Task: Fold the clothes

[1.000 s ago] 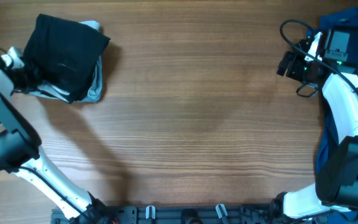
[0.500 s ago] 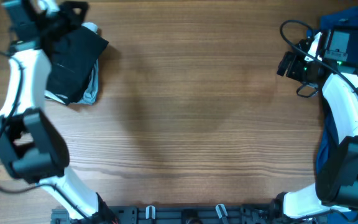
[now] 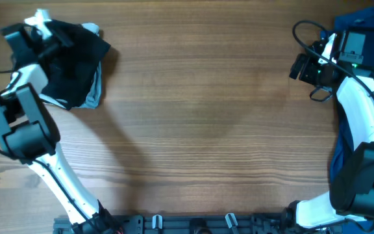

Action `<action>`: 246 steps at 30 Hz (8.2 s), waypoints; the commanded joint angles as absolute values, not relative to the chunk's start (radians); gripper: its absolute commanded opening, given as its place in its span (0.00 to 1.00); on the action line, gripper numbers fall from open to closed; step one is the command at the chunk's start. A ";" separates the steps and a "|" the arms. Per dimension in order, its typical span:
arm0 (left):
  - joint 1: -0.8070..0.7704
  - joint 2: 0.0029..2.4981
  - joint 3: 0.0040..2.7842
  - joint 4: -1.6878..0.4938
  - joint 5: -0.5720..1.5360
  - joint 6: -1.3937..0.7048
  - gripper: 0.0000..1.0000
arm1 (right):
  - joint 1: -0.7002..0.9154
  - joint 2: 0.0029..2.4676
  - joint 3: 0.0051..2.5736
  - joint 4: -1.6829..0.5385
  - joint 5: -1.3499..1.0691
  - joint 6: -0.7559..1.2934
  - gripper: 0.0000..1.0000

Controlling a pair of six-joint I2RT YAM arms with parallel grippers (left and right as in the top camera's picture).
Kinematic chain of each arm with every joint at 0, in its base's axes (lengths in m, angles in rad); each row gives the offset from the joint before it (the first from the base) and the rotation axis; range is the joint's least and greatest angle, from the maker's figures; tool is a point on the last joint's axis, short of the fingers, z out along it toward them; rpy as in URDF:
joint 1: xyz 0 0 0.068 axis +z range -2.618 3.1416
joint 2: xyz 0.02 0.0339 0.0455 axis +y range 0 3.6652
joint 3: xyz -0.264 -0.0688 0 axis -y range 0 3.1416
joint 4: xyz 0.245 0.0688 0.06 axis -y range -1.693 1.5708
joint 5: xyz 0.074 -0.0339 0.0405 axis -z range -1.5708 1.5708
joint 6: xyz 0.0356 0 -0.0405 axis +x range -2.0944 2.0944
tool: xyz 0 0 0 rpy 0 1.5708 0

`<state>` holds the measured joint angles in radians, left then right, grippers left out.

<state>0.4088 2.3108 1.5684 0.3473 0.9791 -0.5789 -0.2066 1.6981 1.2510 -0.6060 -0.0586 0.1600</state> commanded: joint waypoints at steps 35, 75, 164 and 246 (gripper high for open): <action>0.225 1.782 1.578 -0.267 0.446 -0.462 0.27 | -0.209 1.711 1.249 -0.606 -0.060 0.159 0.99; 0.195 1.863 1.602 -0.591 0.429 -0.120 1.00 | -0.209 1.711 1.249 -0.606 -0.060 0.160 1.00; 0.195 1.863 1.602 -0.591 0.429 -0.120 1.00 | 0.049 0.011 0.005 0.004 -0.075 0.055 1.00; 0.047 0.122 0.009 0.058 0.169 -0.120 1.00 | 0.049 0.011 0.005 0.004 -0.075 0.054 0.99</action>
<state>0.0532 0.1650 0.0196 0.0765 0.1822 -0.1177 0.0452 0.0139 0.0063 0.0002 -0.0601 0.0654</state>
